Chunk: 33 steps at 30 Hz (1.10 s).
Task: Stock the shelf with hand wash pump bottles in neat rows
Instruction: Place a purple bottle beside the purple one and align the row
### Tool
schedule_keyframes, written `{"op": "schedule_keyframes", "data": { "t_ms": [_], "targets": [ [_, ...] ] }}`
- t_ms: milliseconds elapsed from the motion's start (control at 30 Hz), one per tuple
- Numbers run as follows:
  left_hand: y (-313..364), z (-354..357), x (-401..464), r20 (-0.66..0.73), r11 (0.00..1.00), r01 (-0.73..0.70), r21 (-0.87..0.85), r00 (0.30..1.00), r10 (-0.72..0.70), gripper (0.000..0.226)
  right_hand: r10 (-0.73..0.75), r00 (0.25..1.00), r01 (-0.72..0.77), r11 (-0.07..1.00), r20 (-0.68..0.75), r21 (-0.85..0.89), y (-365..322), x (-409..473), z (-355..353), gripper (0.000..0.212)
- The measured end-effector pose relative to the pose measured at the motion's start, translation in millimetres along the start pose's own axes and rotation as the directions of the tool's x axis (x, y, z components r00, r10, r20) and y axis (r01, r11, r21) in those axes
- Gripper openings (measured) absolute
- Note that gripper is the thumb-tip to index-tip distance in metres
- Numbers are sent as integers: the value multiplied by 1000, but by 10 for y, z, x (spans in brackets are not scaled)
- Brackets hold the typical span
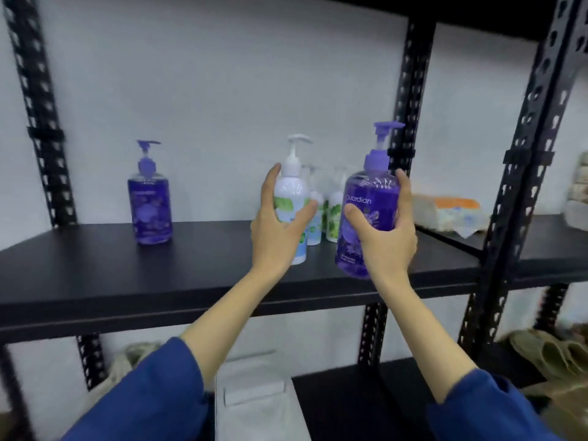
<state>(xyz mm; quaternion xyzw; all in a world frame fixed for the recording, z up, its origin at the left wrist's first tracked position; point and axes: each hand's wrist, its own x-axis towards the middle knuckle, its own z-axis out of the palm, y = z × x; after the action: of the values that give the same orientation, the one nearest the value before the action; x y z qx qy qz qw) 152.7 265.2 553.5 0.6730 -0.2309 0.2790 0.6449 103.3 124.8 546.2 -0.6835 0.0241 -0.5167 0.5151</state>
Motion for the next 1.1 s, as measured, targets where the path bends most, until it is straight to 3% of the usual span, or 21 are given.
{"op": "schedule_keyframes", "data": {
  "t_ms": [333, 700, 967, 1100],
  "targets": [
    [-300, -998, 229, -231, 982, 48, 181, 973, -5, 69, 30, 980, -86, 955, 195, 285, -99, -89, 1160, 78],
    [-581, -2211, 515, -401, 949, 126, 288, 916, 0, 69, -127, 913, -14, 939, 387, 343, -399, -405, 2458, 77],
    [-819, -2475, 691, -440, 945, 151, 291, 898, -8, 68, -85, 897, -82, 932, 433, 354, -302, -466, 3079, 76],
    [-898, -2529, 746, -449, 952, 151, 266, 893, -16, 68, -122, 888, -48, 935, 444, 351, -167, -394, 3213, 77]
  ]
}}
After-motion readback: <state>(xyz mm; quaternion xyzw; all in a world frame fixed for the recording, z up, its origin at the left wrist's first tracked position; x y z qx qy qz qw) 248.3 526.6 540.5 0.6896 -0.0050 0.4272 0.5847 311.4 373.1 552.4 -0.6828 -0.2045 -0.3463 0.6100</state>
